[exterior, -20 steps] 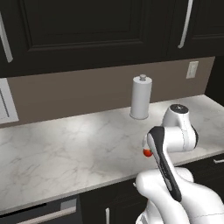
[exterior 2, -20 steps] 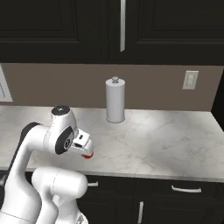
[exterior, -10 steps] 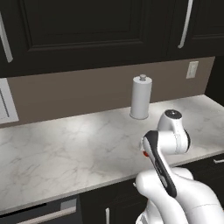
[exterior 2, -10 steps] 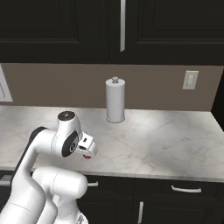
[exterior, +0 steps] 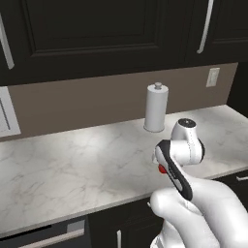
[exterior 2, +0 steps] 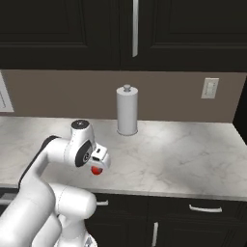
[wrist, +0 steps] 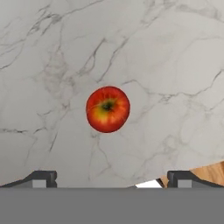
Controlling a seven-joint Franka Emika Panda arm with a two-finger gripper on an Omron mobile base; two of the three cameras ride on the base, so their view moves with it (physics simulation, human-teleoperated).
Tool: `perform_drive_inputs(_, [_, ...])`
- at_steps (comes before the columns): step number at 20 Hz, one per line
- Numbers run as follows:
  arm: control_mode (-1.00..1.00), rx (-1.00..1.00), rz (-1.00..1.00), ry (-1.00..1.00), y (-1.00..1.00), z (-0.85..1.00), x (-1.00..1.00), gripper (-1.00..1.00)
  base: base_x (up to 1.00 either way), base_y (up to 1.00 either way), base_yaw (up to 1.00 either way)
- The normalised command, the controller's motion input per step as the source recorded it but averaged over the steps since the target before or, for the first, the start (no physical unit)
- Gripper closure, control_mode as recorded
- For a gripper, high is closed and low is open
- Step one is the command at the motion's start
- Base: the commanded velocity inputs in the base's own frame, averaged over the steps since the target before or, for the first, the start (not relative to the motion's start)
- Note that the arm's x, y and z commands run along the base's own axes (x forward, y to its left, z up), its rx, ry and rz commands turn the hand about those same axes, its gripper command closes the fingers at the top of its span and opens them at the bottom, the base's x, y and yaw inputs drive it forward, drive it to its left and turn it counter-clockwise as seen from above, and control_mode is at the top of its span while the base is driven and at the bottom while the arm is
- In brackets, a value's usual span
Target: Place the liquors on the top shelf of the fridge to keep them out of children's reach, and place the apple on lower shelves for easy access.
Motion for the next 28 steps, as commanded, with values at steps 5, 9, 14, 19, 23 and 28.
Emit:
perform_drive_inputs(5, [-1.0, 0.0, 0.0, 0.02, 0.0, -0.35, 0.06, -1.0, 0.0, 0.0, 0.0])
perform_drive_inputs(9, [-1.0, 0.0, 0.0, 0.03, 0.0, -0.37, 0.0, -1.0, 0.0, 0.0, 0.0])
perform_drive_inputs(14, [-1.0, 0.0, 0.0, 0.02, 0.0, -0.36, 0.0, -1.0, 0.0, 0.0, 0.0])
perform_drive_inputs(19, [-1.0, 0.0, 0.0, 0.01, 0.0, -0.34, 0.0, -1.0, 0.0, 0.0, 0.0])
perform_drive_inputs(23, [-1.0, 0.0, 0.0, 0.0, 0.0, -0.31, 0.01, -1.0, 0.0, 0.0, 0.0])
perform_drive_inputs(28, [-1.0, 0.0, 0.0, 0.0, 0.0, -0.19, 0.04, -1.0, 0.0, 0.0, 0.0])
